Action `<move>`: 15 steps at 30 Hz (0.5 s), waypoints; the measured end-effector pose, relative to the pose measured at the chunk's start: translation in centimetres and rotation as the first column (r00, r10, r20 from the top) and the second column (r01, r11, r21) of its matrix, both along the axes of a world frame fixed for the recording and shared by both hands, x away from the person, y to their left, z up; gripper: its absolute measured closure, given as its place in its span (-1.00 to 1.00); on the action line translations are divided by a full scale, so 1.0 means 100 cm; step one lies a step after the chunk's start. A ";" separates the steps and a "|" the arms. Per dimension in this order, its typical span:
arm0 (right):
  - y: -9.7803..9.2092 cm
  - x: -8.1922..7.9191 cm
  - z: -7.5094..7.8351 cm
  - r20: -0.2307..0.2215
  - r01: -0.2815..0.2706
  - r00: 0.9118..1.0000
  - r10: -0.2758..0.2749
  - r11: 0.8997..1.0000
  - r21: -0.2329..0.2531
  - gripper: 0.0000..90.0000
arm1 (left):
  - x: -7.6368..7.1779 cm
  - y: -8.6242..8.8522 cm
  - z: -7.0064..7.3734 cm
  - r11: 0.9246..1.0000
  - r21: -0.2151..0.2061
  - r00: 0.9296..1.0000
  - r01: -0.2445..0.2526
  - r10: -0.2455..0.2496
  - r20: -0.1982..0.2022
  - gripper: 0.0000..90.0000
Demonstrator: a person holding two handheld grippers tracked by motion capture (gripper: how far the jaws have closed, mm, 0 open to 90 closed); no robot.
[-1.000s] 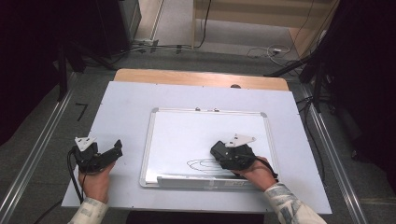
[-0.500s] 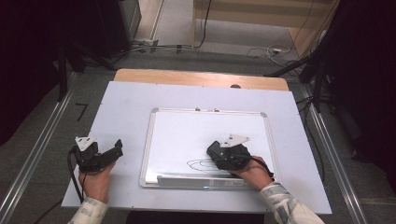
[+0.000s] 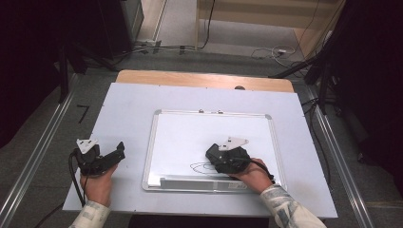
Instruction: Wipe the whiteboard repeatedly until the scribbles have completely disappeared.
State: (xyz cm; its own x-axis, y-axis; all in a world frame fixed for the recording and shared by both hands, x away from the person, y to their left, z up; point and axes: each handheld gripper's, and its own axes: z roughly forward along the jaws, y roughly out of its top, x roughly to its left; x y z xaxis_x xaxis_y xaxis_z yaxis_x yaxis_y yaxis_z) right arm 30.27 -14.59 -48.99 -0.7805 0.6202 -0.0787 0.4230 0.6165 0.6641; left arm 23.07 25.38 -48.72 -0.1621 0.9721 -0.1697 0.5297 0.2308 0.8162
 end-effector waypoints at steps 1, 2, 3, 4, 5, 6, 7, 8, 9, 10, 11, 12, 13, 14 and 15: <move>0.001 0.000 0.000 0.001 -0.001 1.000 0.001 1.000 0.001 -0.14 | 0.000 0.000 0.000 1.000 -0.001 1.000 0.001 -0.001 0.001 -0.77; 0.003 0.000 0.000 0.002 -0.006 1.000 0.006 1.000 0.002 -0.14 | 0.000 0.000 0.000 1.000 -0.001 1.000 0.001 -0.001 0.001 -0.77; 0.004 0.000 0.000 0.002 -0.006 1.000 0.006 1.000 0.001 -0.14 | 0.000 0.000 0.000 1.000 0.000 1.000 0.001 -0.001 0.001 -0.77; 0.005 0.000 0.000 0.005 -0.011 1.000 0.011 1.000 0.002 -0.14 | 0.000 0.000 0.000 1.000 -0.001 1.000 0.001 -0.001 0.001 -0.77; 0.006 0.000 0.000 0.004 -0.010 1.000 0.010 1.000 0.004 -0.14 | 0.000 0.000 0.000 1.000 -0.001 1.000 0.000 0.000 0.000 -0.77; 0.006 -0.001 0.000 0.001 -0.008 1.000 0.008 1.000 0.003 -0.14 | 0.000 0.000 0.000 1.000 0.000 1.000 0.000 0.000 0.000 -0.77; 0.007 -0.001 -0.001 0.005 -0.013 1.000 0.013 1.000 0.002 -0.14 | 0.000 0.000 0.000 1.000 0.000 1.000 0.000 0.000 0.000 -0.77; 0.008 -0.001 0.000 0.002 -0.007 1.000 0.007 1.000 0.004 -0.14 | 0.000 0.000 0.000 1.000 0.000 1.000 0.000 0.000 0.000 -0.77; 0.009 -0.001 -0.001 0.007 -0.013 1.000 0.013 1.000 0.005 -0.14 | 0.000 0.000 0.000 1.000 -0.001 1.000 0.000 0.000 0.000 -0.77; 0.011 -0.001 -0.001 0.005 -0.010 1.000 0.010 1.000 0.004 -0.14 | 0.000 0.000 0.000 1.000 -0.001 1.000 0.002 -0.002 0.001 -0.77; 0.012 -0.002 -0.001 0.005 -0.008 1.000 0.008 1.000 0.006 -0.14 | 0.000 0.000 0.000 1.000 -0.002 1.000 0.001 -0.001 0.002 -0.77; 0.013 -0.002 -0.001 0.005 -0.010 1.000 0.010 1.000 0.004 -0.14 | 0.000 0.000 0.000 1.000 -0.001 1.000 0.002 -0.002 0.001 -0.77; 0.014 -0.002 -0.001 0.002 -0.007 1.000 0.007 1.000 0.005 -0.14 | 0.000 0.000 0.000 1.000 -0.002 1.000 0.001 -0.001 0.001 -0.77; 0.015 -0.002 -0.001 0.004 -0.009 1.000 0.009 1.000 0.006 -0.14 | 0.000 0.000 0.000 1.000 -0.001 1.000 0.001 -0.001 0.001 -0.77; 0.015 -0.002 -0.001 0.005 -0.009 1.000 0.009 1.000 0.005 -0.14 | 0.000 0.000 0.000 1.000 -0.001 1.000 0.001 -0.001 0.001 -0.77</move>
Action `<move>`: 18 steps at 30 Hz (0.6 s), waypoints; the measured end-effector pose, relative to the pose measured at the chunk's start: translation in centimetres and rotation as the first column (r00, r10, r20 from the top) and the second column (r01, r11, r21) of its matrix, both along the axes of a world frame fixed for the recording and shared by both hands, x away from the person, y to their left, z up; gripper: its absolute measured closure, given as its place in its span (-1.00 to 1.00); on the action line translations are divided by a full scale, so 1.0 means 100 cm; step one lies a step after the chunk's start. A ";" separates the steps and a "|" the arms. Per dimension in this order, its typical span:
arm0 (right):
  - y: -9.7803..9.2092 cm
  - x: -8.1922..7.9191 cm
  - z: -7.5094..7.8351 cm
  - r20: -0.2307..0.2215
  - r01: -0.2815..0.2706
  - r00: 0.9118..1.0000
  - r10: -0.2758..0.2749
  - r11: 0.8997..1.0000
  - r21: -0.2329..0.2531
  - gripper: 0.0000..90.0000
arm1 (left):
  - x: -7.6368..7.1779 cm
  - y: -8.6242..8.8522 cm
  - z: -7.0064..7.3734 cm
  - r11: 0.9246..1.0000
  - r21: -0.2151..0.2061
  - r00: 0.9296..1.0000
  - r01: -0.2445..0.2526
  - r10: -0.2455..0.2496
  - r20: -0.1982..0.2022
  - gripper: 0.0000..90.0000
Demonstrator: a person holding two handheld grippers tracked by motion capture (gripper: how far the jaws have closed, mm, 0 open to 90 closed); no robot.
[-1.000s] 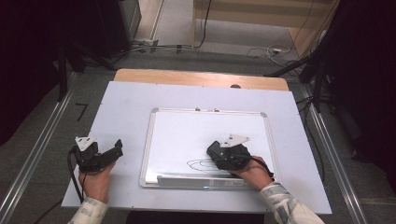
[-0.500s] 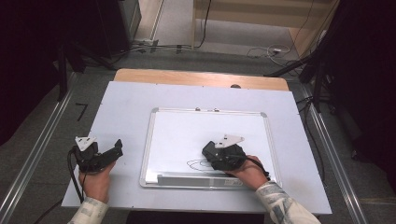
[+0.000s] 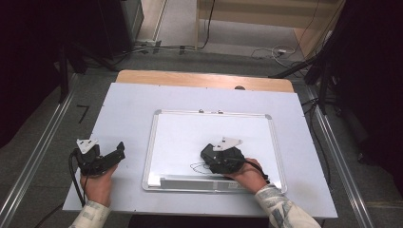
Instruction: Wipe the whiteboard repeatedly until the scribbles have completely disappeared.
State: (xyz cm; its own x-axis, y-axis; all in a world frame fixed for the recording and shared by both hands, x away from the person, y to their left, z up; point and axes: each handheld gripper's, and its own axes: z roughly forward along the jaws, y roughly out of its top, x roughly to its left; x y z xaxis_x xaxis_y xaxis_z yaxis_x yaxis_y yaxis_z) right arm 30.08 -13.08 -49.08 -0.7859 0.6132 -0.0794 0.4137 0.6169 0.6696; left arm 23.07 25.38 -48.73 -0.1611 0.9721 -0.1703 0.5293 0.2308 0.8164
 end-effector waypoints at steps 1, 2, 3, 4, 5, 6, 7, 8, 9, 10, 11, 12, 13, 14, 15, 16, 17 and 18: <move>0.000 0.000 0.000 0.000 0.001 1.000 -0.001 1.000 0.000 -0.14 | 0.000 0.000 0.000 1.000 0.000 1.000 0.000 0.000 0.000 -0.77; 0.000 0.000 0.000 0.000 -0.001 1.000 0.001 1.000 0.000 -0.14 | 0.000 0.000 0.000 1.000 0.000 1.000 0.000 0.000 0.000 -0.77; 0.001 0.000 0.000 -0.001 0.000 1.000 0.000 1.000 0.000 -0.14 | 0.000 0.000 0.000 1.000 0.000 1.000 0.000 0.000 0.000 -0.77; 0.002 0.000 0.000 -0.001 -0.002 1.000 0.002 1.000 0.001 -0.14 | 0.000 0.000 0.000 1.000 -0.001 1.000 0.001 -0.001 0.001 -0.77; 0.003 0.000 0.000 -0.003 -0.004 1.000 0.004 1.000 -0.001 -0.14 | 0.000 0.000 0.000 1.000 0.000 1.000 0.002 -0.002 0.000 -0.77; 0.004 0.000 0.000 0.000 -0.008 1.000 0.008 1.000 -0.001 -0.14 | 0.000 0.000 0.000 1.000 0.001 1.000 0.002 -0.002 0.000 -0.77; 0.006 0.000 0.000 -0.002 -0.008 1.000 0.008 1.000 -0.002 -0.14 | 0.000 0.000 0.000 1.000 0.001 1.000 0.002 -0.002 -0.001 -0.77; 0.007 -0.001 0.000 -0.004 -0.006 1.000 0.006 1.000 -0.001 -0.14 | 0.000 0.000 0.000 1.000 0.000 1.000 0.000 0.000 0.000 -0.77; 0.008 -0.001 0.000 -0.003 -0.007 1.000 0.007 1.000 -0.001 -0.14 | 0.000 0.000 0.000 1.000 -0.001 1.000 -0.001 0.001 0.000 -0.77; 0.009 -0.001 0.000 -0.001 -0.007 1.000 0.007 1.000 -0.001 -0.14 | 0.000 0.000 0.000 1.000 0.000 1.000 -0.002 0.002 0.000 -0.77; 0.009 -0.001 0.000 -0.004 -0.005 1.000 0.005 1.000 -0.002 -0.14 | 0.000 0.000 0.000 1.000 -0.001 1.000 -0.002 0.002 0.001 -0.77; 0.009 -0.001 0.000 -0.003 -0.005 1.000 0.005 1.000 -0.002 -0.14 | 0.000 0.000 0.000 1.000 0.000 1.000 0.001 -0.001 0.000 -0.77; 0.009 -0.001 0.000 0.001 -0.007 1.000 0.007 1.000 -0.003 -0.14 | 0.000 0.000 0.000 1.000 0.000 1.000 0.002 -0.002 -0.001 -0.77; 0.010 -0.001 0.000 0.002 -0.007 1.000 0.007 1.000 -0.002 -0.14 | 0.000 0.000 0.000 1.000 0.000 1.000 0.003 -0.003 -0.002 -0.77; 0.011 -0.002 0.000 -0.002 -0.004 1.000 0.004 1.000 -0.004 -0.14 | 0.000 -0.001 0.000 1.000 0.001 1.000 0.002 -0.002 -0.003 -0.77; 0.012 -0.001 0.000 0.000 -0.008 1.000 0.008 1.000 -0.002 -0.14 | 0.000 -0.001 0.000 1.000 0.001 1.000 0.003 -0.003 -0.002 -0.77; 0.013 -0.001 0.000 0.001 -0.010 1.000 0.010 1.000 -0.003 -0.14 | 0.000 -0.001 0.000 1.000 0.001 1.000 0.002 -0.002 -0.002 -0.77; 0.015 -0.002 0.000 -0.004 -0.006 1.000 0.006 1.000 -0.004 -0.14 | 0.000 -0.001 0.000 1.000 0.001 1.000 0.002 -0.002 -0.002 -0.77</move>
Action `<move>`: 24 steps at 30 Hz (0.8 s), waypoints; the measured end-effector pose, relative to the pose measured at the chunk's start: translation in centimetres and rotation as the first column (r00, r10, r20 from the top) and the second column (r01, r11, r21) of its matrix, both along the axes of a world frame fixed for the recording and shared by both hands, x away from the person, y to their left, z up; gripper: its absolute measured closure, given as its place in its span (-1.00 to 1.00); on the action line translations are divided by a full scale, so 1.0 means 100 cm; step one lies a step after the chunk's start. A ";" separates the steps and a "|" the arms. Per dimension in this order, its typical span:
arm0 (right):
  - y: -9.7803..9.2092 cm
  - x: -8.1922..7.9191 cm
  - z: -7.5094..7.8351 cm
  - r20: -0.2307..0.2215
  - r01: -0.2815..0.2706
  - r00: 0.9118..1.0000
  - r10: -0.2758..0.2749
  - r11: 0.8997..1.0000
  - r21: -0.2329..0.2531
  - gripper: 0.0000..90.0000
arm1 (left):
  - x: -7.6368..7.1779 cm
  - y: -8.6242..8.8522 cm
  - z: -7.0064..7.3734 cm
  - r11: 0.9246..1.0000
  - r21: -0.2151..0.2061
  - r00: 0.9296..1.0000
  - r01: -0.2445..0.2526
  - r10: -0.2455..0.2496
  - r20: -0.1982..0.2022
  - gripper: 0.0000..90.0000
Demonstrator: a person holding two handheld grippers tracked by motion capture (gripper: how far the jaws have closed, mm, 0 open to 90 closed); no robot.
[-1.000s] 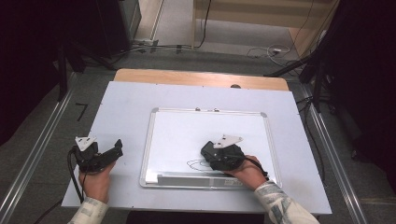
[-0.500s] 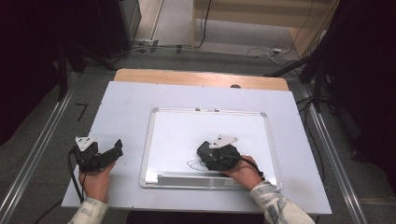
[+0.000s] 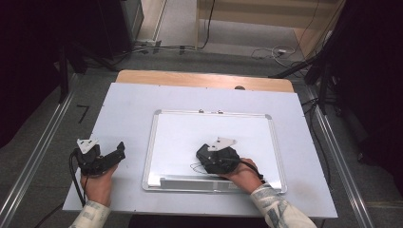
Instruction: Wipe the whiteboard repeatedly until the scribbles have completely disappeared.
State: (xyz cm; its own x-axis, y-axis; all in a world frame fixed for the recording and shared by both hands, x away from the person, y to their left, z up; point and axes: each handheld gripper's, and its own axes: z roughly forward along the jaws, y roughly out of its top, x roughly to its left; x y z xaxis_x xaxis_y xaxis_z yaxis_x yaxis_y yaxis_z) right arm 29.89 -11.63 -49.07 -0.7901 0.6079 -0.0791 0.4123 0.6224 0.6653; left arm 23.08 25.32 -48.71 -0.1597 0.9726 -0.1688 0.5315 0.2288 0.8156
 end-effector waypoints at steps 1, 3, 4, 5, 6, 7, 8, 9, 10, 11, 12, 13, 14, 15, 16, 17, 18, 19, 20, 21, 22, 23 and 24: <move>0.001 0.000 0.000 0.003 -0.003 1.000 0.003 1.000 0.001 -0.14 | 0.000 0.000 0.000 1.000 -0.001 1.000 0.000 0.000 0.002 -0.77; 0.002 0.000 0.000 0.001 -0.001 1.000 0.001 1.000 0.002 -0.14 | 0.000 0.000 0.000 1.000 -0.002 1.000 -0.002 0.002 0.001 -0.77; 0.002 0.000 0.000 0.003 -0.002 1.000 0.002 1.000 0.003 -0.14 | 0.000 0.000 0.000 1.000 -0.001 1.000 -0.001 0.001 0.001 -0.77; 0.002 0.000 0.000 0.002 -0.002 1.000 0.002 1.000 0.003 -0.14 | 0.000 0.000 0.000 1.000 -0.001 1.000 0.000 0.000 0.001 -0.77; 0.003 0.000 0.000 0.003 -0.001 1.000 0.001 1.000 0.003 -0.14 | 0.000 0.000 0.000 1.000 0.000 1.000 0.001 -0.001 0.000 -0.77; 0.004 0.000 0.000 0.003 -0.005 1.000 0.005 1.000 0.001 -0.14 | 0.000 0.000 0.000 1.000 0.000 1.000 0.001 -0.001 0.000 -0.77; 0.004 0.000 0.000 0.003 -0.005 1.000 0.005 1.000 0.001 -0.14 | 0.000 0.000 0.000 1.000 0.000 1.000 0.001 -0.001 0.000 -0.77; 0.005 0.000 0.000 0.004 -0.007 1.000 0.007 1.000 0.003 -0.14 | 0.000 0.000 0.000 1.000 0.000 1.000 0.001 -0.001 0.000 -0.77; 0.007 0.000 0.000 0.004 -0.008 1.000 0.008 1.000 0.003 -0.14 | 0.000 0.000 0.000 1.000 -0.001 1.000 0.001 -0.001 0.000 -0.77; 0.008 0.000 0.000 0.007 -0.013 1.000 0.013 1.000 0.001 -0.14 | 0.000 0.000 0.000 1.000 -0.001 1.000 0.000 0.000 0.000 -0.77; 0.010 -0.001 0.000 -0.001 -0.004 1.000 0.004 1.000 0.003 -0.14 | 0.000 0.000 0.000 1.000 -0.001 1.000 0.000 0.000 0.001 -0.77; 0.011 0.000 -0.001 0.007 -0.016 1.000 0.016 1.000 0.003 -0.14 | 0.000 0.000 0.000 1.000 -0.002 1.000 0.000 0.000 0.001 -0.77; 0.012 -0.001 -0.001 0.002 -0.009 1.000 0.009 1.000 0.005 -0.14 | 0.000 0.000 0.000 1.000 -0.001 1.000 0.000 0.000 0.001 -0.77; 0.013 -0.001 0.000 0.001 -0.007 1.000 0.007 1.000 0.001 -0.14 | 0.000 0.000 0.000 1.000 -0.001 1.000 0.000 0.000 0.002 -0.77; 0.014 -0.001 0.000 0.002 -0.007 1.000 0.007 1.000 0.000 -0.14 | 0.000 0.000 0.000 1.000 -0.001 1.000 0.000 0.000 0.001 -0.77; 0.015 -0.001 -0.001 0.005 -0.010 1.000 0.010 1.000 0.000 -0.14 | 0.000 0.000 0.000 1.000 -0.001 1.000 0.000 0.000 0.000 -0.77; 0.016 -0.002 0.000 0.003 -0.009 1.000 0.009 1.000 0.000 -0.14 | 0.000 0.000 0.000 1.000 -0.001 1.000 0.001 -0.001 0.000 -0.77; 0.017 -0.002 0.000 0.003 -0.008 1.000 0.008 1.000 0.000 -0.14 | 0.000 0.000 0.000 1.000 0.000 1.000 0.001 -0.001 0.000 -0.77; 0.018 -0.002 -0.001 0.005 -0.010 1.000 0.010 1.000 -0.001 -0.14 | 0.000 0.000 0.000 1.000 -0.001 1.000 0.001 -0.001 0.000 -0.77; 0.020 -0.002 -0.001 0.004 -0.011 1.000 0.011 1.000 0.001 -0.14 | 0.000 0.000 0.000 1.000 0.000 1.000 0.001 -0.001 -0.001 -0.77; 0.021 -0.002 -0.001 0.005 -0.014 1.000 0.014 1.000 -0.001 -0.14 | 0.000 0.000 0.000 1.000 0.000 1.000 0.001 -0.001 0.000 -0.77; 0.022 -0.002 -0.001 0.004 -0.013 1.000 0.013 1.000 -0.001 -0.14 | 0.000 0.000 0.000 1.000 -0.001 1.000 0.001 -0.001 0.000 -0.77; 0.024 -0.002 -0.001 0.000 -0.012 1.000 0.012 1.000 0.002 -0.14 | 0.000 0.000 0.000 1.000 -0.001 1.000 0.001 -0.001 0.001 -0.77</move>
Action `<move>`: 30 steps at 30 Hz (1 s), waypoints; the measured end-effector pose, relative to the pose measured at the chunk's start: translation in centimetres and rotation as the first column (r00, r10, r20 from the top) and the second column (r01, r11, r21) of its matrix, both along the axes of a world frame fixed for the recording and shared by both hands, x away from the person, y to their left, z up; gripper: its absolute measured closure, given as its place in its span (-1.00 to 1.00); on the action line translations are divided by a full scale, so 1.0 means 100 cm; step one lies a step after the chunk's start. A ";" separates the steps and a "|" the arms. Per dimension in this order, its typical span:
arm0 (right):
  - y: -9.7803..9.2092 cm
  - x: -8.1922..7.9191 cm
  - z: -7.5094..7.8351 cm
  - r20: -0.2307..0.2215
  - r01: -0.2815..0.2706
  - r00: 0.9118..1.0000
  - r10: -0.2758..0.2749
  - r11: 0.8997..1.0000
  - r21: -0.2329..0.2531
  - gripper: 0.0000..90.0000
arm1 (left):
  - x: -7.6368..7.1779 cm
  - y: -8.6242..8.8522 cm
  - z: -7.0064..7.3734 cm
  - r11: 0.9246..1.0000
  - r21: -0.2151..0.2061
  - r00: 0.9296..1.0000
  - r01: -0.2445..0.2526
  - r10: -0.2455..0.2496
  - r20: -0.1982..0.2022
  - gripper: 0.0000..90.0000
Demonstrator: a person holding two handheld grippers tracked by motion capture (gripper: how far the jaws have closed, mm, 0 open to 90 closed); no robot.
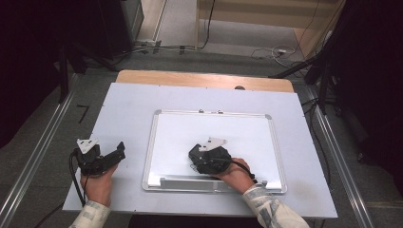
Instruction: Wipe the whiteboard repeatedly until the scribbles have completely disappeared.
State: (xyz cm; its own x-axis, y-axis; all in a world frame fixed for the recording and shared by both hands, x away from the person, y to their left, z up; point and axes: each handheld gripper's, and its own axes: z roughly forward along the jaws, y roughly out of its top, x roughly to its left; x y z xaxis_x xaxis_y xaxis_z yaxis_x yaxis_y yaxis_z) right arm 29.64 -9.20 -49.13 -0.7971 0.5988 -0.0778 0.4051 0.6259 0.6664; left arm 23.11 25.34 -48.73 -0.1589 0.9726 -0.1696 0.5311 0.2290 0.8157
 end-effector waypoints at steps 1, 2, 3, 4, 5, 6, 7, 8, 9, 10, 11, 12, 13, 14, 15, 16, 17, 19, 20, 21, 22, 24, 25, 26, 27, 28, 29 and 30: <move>0.001 0.000 0.000 0.001 -0.002 1.000 0.002 1.000 -0.002 -0.14 | 0.000 0.000 0.000 1.000 0.001 1.000 0.000 0.000 -0.001 -0.77; 0.003 0.000 0.000 0.001 -0.003 1.000 0.003 1.000 -0.004 -0.14 | 0.000 0.000 0.000 1.000 0.000 1.000 -0.001 0.001 0.000 -0.77; 0.003 0.000 0.000 0.005 -0.009 1.000 0.009 1.000 -0.003 -0.14 | 0.000 0.000 0.000 1.000 0.000 1.000 -0.001 0.001 0.000 -0.77; 0.004 0.000 0.000 0.001 -0.005 1.000 0.005 1.000 -0.002 -0.14 | 0.000 0.000 0.000 1.000 0.000 1.000 -0.001 0.001 0.000 -0.77; 0.005 0.000 0.000 0.002 -0.004 1.000 0.004 1.000 -0.002 -0.14 | 0.000 0.000 0.000 1.000 0.000 1.000 0.000 0.000 0.001 -0.77; 0.006 -0.001 0.000 0.002 -0.007 1.000 0.007 1.000 -0.005 -0.14 | 0.000 0.000 0.000 1.000 0.000 1.000 0.000 0.000 0.000 -0.77; 0.007 -0.001 0.000 0.004 -0.013 1.000 0.013 1.000 -0.004 -0.14 | 0.000 0.000 0.000 1.000 0.000 1.000 0.001 -0.001 0.000 -0.76; 0.009 -0.001 0.000 0.004 -0.015 1.000 0.015 1.000 -0.003 -0.14 | 0.000 0.000 0.000 1.000 -0.001 1.000 -0.001 0.001 0.000 -0.76; 0.011 -0.001 0.000 0.002 -0.014 1.000 0.014 1.000 -0.006 -0.14 | 0.000 0.000 0.000 1.000 0.000 1.000 0.000 0.000 0.001 -0.76; 0.013 -0.001 0.000 0.003 -0.018 1.000 0.018 1.000 -0.005 -0.14 | 0.000 0.000 0.000 1.000 0.000 1.000 -0.001 0.001 0.001 -0.76; 0.015 -0.002 0.000 0.003 -0.016 1.000 0.016 1.000 -0.006 -0.14 | 0.000 0.000 0.000 1.000 -0.001 1.000 0.000 0.000 0.000 -0.76; 0.017 -0.001 0.000 0.006 -0.024 1.000 0.024 1.000 -0.012 -0.14 | 0.000 0.000 0.000 1.000 0.000 1.000 0.000 0.000 0.000 -0.76; 0.018 -0.002 0.000 0.002 -0.020 1.000 0.020 1.000 -0.010 -0.14 | 0.000 0.000 0.000 1.000 0.000 1.000 0.001 -0.001 0.000 -0.76; 0.020 -0.001 0.000 0.007 -0.027 1.000 0.028 1.000 -0.009 -0.14 | 0.000 0.000 0.000 1.000 0.000 1.000 0.001 -0.001 -0.001 -0.76; 0.022 -0.002 0.000 0.004 -0.024 1.000 0.024 1.000 -0.011 -0.14 | 0.000 0.000 0.000 1.000 0.000 1.000 0.001 -0.001 -0.002 -0.76; 0.023 -0.001 0.000 0.012 -0.037 0.999 0.037 0.999 -0.015 -0.14 | 0.000 0.000 0.000 1.000 0.001 1.000 0.001 -0.001 -0.002 -0.76; 0.025 -0.002 0.000 0.007 -0.033 0.999 0.033 0.999 -0.014 -0.14 | 0.000 0.000 0.000 1.000 0.000 1.000 0.001 -0.001 -0.001 -0.76; 0.029 -0.002 0.000 0.005 -0.034 0.999 0.034 0.999 -0.010 -0.14 | 0.000 0.000 0.000 1.000 0.000 1.000 0.001 -0.001 0.000 -0.76; 0.030 -0.002 0.000 0.007 -0.040 0.999 0.041 0.999 -0.016 -0.14 | 0.000 0.000 0.000 1.000 -0.001 1.000 0.001 -0.001 0.000 -0.76; 0.031 -0.001 -0.001 0.012 -0.047 0.999 0.047 0.999 -0.017 -0.14 | 0.000 0.000 0.000 1.000 -0.001 1.000 0.002 -0.002 0.001 -0.76; 0.032 -0.002 0.000 0.003 -0.039 0.999 0.039 0.999 -0.015 -0.14 | 0.000 0.000 0.000 1.000 -0.001 1.000 0.002 -0.002 0.001 -0.76; 0.035 -0.002 0.000 0.009 -0.045 0.999 0.045 0.999 -0.017 -0.14 | 0.000 0.000 0.000 1.000 -0.001 1.000 0.002 -0.002 0.000 -0.76; 0.036 -0.002 -0.001 0.010 -0.049 0.999 0.049 0.999 -0.018 -0.14 | 0.000 0.000 0.000 1.000 -0.001 1.000 0.002 -0.002 0.000 -0.76; 0.038 -0.002 0.000 0.007 -0.047 0.999 0.047 0.999 -0.018 -0.14 | 0.000 0.000 0.000 1.000 -0.001 1.000 0.002 -0.002 0.000 -0.76; 0.039 -0.002 -0.001 0.005 -0.047 0.999 0.047 0.999 -0.016 -0.14 | 0.000 0.000 0.000 1.000 -0.001 1.000 0.001 -0.001 0.001 -0.76; 0.041 -0.002 -0.001 0.005 -0.045 0.999 0.045 0.999 -0.016 -0.14 | 0.000 0.000 0.000 1.000 -0.001 1.000 0.001 -0.001 0.001 -0.76; 0.042 -0.001 -0.001 0.012 -0.052 0.999 0.052 0.998 -0.018 -0.14 | 0.000 0.000 0.000 1.000 -0.001 1.000 0.000 0.000 0.001 -0.76; 0.043 -0.001 -0.001 0.011 -0.051 0.999 0.052 0.999 -0.018 -0.14 | 0.000 0.000 0.000 1.000 -0.001 1.000 0.001 -0.001 0.001 -0.76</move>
